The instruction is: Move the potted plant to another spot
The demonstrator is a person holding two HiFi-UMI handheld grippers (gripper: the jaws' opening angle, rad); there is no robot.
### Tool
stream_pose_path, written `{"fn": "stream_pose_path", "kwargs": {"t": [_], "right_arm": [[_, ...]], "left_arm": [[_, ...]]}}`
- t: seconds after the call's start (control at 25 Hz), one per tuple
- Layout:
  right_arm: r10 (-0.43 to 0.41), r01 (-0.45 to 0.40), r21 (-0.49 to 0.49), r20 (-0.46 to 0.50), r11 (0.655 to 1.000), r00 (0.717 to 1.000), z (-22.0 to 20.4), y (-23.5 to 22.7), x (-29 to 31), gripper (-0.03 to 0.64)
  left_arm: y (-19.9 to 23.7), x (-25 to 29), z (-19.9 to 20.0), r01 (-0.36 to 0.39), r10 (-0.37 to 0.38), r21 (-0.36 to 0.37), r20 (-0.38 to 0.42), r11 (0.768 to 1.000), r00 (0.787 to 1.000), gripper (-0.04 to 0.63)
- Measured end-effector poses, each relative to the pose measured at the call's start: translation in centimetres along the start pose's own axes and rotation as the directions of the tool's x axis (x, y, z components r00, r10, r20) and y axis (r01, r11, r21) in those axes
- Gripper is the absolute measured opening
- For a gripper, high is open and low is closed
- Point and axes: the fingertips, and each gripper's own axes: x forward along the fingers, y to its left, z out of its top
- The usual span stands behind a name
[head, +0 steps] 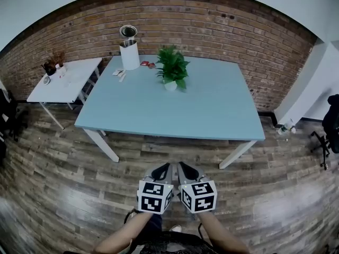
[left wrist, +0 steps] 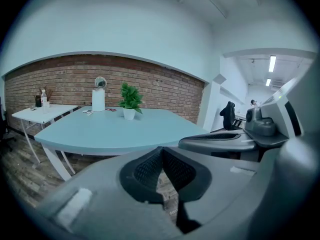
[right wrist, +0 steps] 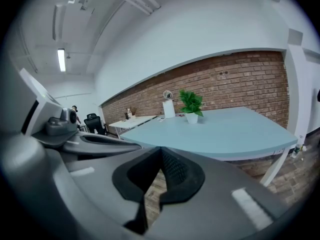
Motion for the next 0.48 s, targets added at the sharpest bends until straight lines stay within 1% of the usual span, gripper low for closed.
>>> {"fn": "stream_pose_path", "kwargs": {"t": [0.24, 0.48], "right_arm": [[-0.021, 0.021, 0.007, -0.007, 1.000, 1.000, 1.3, -1.0, 3.7, 0.006], [-0.039, 0.039, 0.007, -0.006, 0.999, 0.999, 3.1, -1.9, 7.3, 0.006]], "left_arm": [[2.6, 2.7, 1.6, 0.017, -0.017, 0.003, 0.001, 1.000, 1.000, 0.000], [5.1, 5.3, 3.6, 0.031, -0.031, 0.024, 0.003, 0.999, 1.000, 0.000]]}}
